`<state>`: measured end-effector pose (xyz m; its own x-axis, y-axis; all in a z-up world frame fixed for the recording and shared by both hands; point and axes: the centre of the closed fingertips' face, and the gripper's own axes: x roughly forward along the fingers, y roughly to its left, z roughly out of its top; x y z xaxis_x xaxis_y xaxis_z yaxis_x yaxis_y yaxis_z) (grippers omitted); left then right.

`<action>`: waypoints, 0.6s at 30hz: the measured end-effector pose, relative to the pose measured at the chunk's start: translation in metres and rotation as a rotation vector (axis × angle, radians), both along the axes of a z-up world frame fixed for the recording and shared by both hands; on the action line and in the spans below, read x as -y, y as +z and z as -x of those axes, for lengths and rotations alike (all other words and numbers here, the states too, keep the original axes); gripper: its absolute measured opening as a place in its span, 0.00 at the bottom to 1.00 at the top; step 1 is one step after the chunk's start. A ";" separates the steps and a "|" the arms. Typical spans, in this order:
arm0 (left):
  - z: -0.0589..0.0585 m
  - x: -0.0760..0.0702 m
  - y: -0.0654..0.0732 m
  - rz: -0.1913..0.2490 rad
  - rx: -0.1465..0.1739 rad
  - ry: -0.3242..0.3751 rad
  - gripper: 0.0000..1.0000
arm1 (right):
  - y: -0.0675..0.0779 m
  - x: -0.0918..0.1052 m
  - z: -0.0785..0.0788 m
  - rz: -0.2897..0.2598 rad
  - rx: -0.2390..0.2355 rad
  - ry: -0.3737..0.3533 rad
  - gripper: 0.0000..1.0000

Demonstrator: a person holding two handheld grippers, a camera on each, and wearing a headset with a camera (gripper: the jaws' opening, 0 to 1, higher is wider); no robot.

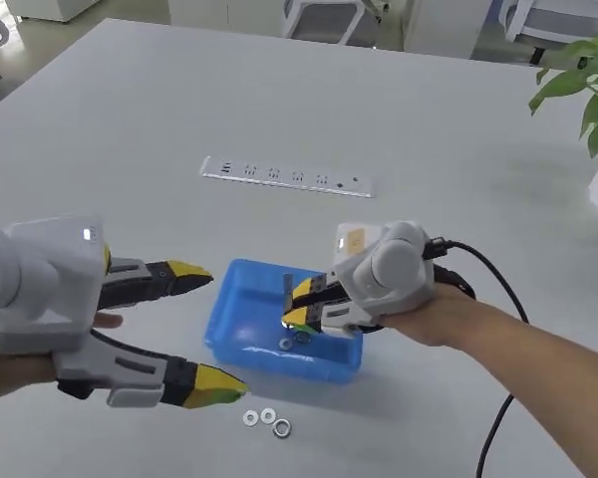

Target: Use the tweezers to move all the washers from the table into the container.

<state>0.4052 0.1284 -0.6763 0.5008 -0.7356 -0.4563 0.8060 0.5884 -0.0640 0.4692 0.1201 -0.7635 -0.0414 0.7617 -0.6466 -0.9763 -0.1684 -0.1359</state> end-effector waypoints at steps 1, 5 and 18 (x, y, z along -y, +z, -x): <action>-0.002 0.001 0.001 -0.002 0.004 -0.005 0.77 | 0.000 0.000 0.000 -0.001 0.001 0.002 0.09; -0.012 0.003 0.001 -0.011 0.013 -0.027 0.71 | 0.000 0.000 0.001 -0.004 0.001 0.004 0.09; -0.039 0.021 -0.005 -0.042 0.071 -0.113 0.46 | 0.000 0.000 0.002 -0.005 0.016 0.030 0.09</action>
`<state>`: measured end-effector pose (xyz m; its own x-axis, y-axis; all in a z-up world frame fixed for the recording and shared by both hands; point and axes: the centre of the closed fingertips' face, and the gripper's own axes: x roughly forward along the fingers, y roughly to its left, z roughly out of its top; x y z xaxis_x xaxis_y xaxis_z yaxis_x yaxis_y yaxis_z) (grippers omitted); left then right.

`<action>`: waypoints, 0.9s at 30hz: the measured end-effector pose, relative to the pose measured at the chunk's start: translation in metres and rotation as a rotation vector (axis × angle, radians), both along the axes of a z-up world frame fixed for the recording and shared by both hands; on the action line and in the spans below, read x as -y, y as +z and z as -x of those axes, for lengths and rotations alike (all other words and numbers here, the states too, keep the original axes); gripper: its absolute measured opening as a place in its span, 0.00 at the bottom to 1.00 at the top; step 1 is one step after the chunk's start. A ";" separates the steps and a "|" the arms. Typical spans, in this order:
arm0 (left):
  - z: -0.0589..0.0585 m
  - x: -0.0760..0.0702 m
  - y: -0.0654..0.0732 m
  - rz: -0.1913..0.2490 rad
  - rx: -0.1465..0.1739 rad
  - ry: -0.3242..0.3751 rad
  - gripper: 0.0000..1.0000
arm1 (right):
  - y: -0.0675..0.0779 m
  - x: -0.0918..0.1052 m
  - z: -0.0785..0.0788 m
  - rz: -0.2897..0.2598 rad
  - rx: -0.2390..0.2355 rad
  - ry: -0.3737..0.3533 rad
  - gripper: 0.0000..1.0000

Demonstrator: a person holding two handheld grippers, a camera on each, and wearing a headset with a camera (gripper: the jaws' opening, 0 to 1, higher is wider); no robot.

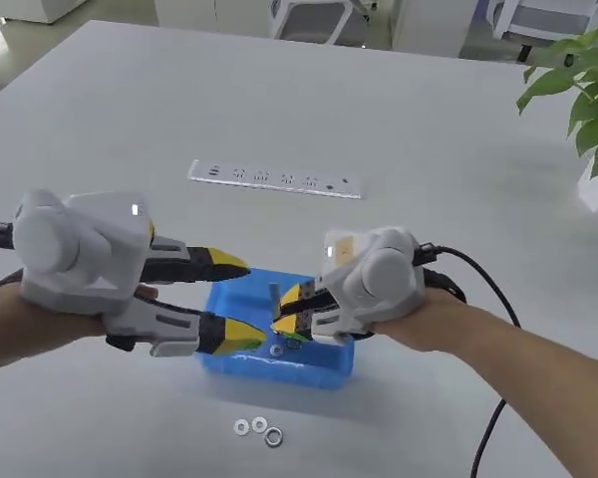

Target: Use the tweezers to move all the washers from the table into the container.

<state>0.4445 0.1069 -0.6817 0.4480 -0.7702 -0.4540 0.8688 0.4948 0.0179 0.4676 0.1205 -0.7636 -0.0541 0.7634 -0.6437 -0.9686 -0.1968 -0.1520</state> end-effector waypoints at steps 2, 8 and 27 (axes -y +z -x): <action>-0.002 0.004 -0.001 0.000 0.012 -0.015 0.39 | 0.000 0.000 0.000 0.000 0.003 0.004 0.09; -0.007 0.011 -0.003 -0.005 0.026 -0.048 0.26 | -0.001 0.001 0.001 0.000 0.007 0.012 0.09; -0.008 0.025 -0.005 -0.055 0.075 -0.140 0.09 | -0.003 0.005 0.004 0.026 0.035 0.053 0.10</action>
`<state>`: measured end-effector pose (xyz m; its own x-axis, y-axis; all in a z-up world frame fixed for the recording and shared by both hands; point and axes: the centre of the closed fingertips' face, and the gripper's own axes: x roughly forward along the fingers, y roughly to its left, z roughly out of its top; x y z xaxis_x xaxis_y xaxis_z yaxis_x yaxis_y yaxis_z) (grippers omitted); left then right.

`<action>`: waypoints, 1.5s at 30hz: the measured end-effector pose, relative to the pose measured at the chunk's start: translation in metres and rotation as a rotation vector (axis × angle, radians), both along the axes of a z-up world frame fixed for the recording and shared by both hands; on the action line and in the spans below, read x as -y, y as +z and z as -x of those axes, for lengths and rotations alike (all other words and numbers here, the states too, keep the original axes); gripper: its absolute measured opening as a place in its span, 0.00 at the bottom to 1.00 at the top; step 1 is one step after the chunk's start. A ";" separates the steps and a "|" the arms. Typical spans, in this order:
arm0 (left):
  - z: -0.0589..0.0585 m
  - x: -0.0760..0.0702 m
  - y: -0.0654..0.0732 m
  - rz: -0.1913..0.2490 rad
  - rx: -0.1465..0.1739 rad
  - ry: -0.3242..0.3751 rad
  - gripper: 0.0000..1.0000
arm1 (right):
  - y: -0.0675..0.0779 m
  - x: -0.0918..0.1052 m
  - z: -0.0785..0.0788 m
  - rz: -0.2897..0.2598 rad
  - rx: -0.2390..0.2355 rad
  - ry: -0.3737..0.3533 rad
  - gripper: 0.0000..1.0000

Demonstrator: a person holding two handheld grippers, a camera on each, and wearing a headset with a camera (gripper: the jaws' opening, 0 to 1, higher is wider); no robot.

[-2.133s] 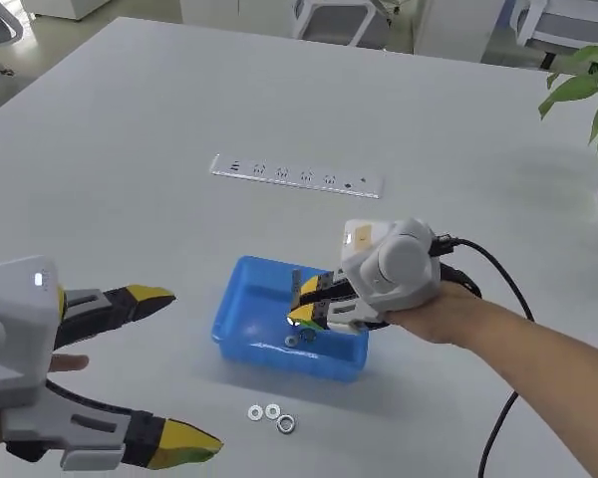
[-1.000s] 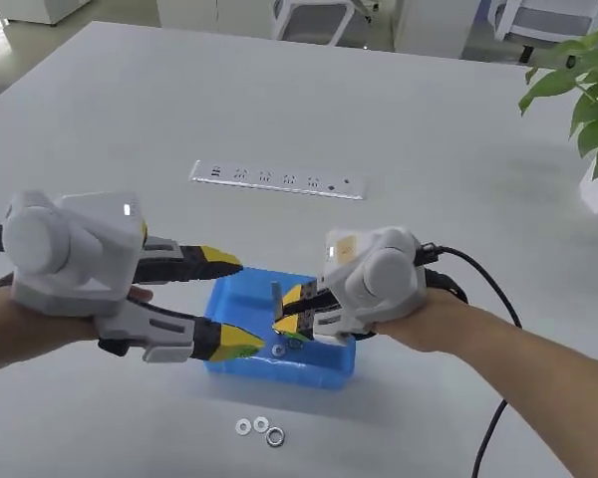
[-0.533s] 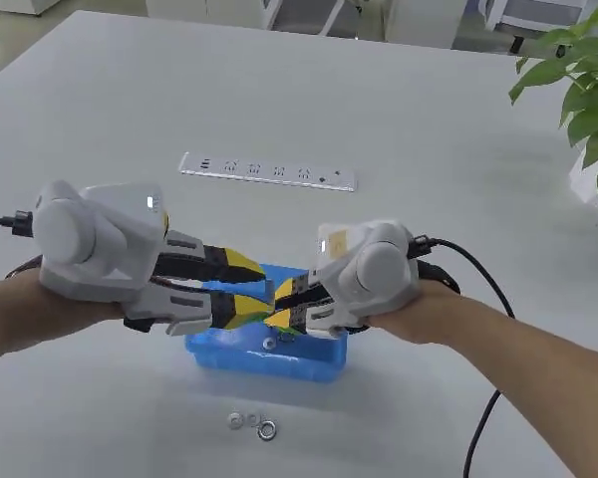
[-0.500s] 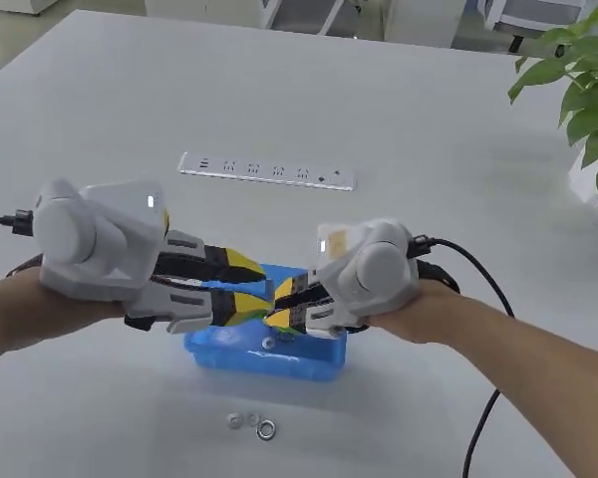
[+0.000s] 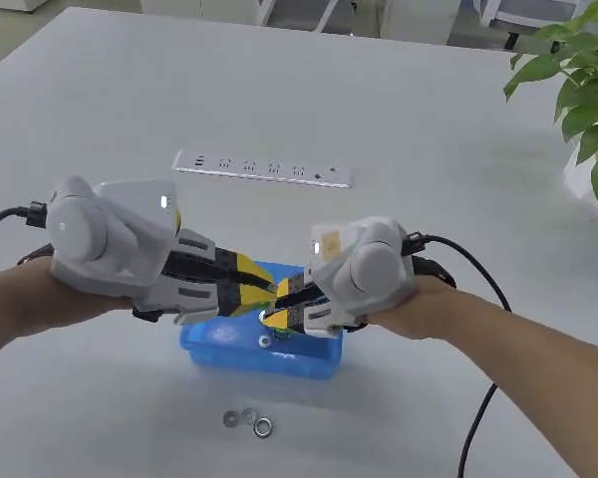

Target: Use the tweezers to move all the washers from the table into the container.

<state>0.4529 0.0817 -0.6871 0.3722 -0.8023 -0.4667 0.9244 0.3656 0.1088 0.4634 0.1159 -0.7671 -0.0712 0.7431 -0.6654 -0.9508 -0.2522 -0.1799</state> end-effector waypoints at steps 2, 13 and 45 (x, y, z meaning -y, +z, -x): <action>0.000 0.000 0.000 -0.001 0.001 -0.001 0.07 | 0.000 0.000 0.000 0.001 0.002 0.002 0.10; -0.007 -0.005 0.002 -0.021 0.031 0.011 0.05 | -0.002 -0.002 0.000 0.023 0.028 0.006 0.14; -0.009 -0.008 0.014 -0.056 0.050 0.032 0.04 | 0.041 0.043 -0.003 -0.047 -0.051 -0.289 0.45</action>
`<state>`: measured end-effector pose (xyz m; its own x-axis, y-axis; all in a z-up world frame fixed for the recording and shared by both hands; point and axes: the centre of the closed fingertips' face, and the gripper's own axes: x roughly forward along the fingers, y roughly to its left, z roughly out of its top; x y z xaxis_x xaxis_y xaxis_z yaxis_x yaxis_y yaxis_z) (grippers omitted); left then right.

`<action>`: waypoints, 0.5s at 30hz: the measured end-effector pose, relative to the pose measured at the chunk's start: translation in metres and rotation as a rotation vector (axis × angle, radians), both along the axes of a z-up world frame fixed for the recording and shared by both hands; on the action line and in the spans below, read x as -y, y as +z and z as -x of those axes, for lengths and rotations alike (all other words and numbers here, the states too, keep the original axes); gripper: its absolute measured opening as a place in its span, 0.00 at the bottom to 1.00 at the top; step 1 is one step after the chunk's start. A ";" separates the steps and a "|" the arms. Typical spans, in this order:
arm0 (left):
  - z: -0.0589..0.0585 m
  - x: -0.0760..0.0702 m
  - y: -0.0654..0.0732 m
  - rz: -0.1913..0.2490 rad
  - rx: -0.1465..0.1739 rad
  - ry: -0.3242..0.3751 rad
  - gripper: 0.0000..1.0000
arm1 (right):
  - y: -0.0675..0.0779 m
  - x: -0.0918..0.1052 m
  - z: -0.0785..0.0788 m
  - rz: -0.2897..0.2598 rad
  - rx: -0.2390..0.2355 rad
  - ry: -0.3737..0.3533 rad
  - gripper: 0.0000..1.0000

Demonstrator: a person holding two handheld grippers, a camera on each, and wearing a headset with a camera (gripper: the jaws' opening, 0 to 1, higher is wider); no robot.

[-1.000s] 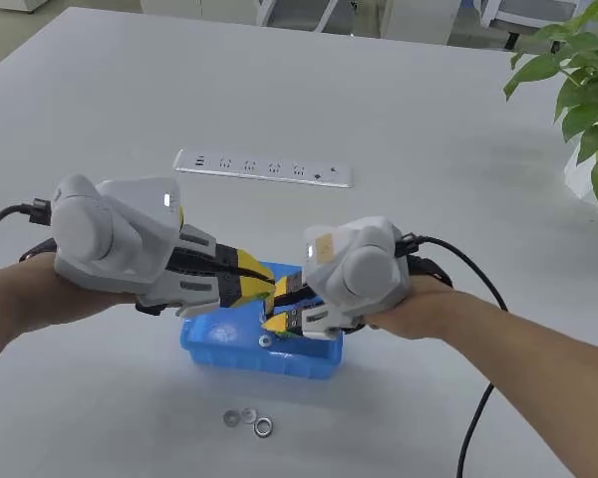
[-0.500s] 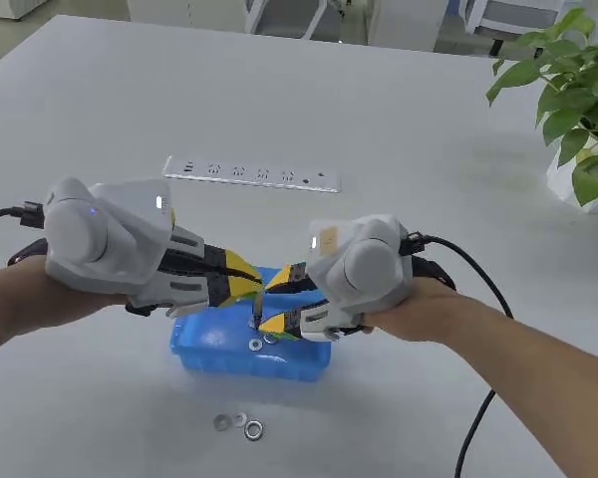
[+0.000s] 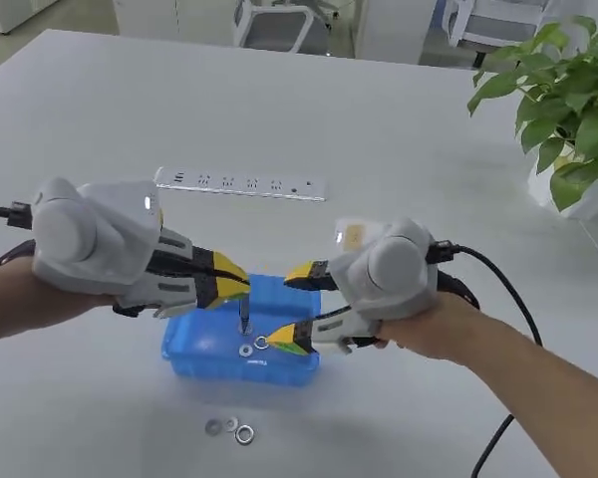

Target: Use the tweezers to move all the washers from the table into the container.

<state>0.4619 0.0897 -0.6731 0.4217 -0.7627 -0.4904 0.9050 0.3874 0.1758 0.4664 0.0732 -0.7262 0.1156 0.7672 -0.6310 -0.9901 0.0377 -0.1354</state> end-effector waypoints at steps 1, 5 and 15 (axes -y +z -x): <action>0.001 0.000 0.001 0.002 0.000 0.002 0.04 | 0.001 0.002 0.001 -0.003 -0.002 -0.006 0.46; 0.005 -0.001 0.009 0.004 0.002 0.007 0.04 | 0.005 0.010 0.007 -0.006 -0.003 -0.028 0.49; 0.020 0.000 0.028 -0.002 0.021 0.014 0.04 | 0.012 0.028 0.024 -0.024 -0.020 -0.084 0.55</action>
<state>0.4419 0.0899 -0.6454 0.4428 -0.7557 -0.4826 0.8955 0.4000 0.1952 0.4424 0.0454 -0.7145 0.1674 0.7704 -0.6152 -0.9858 0.1233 -0.1138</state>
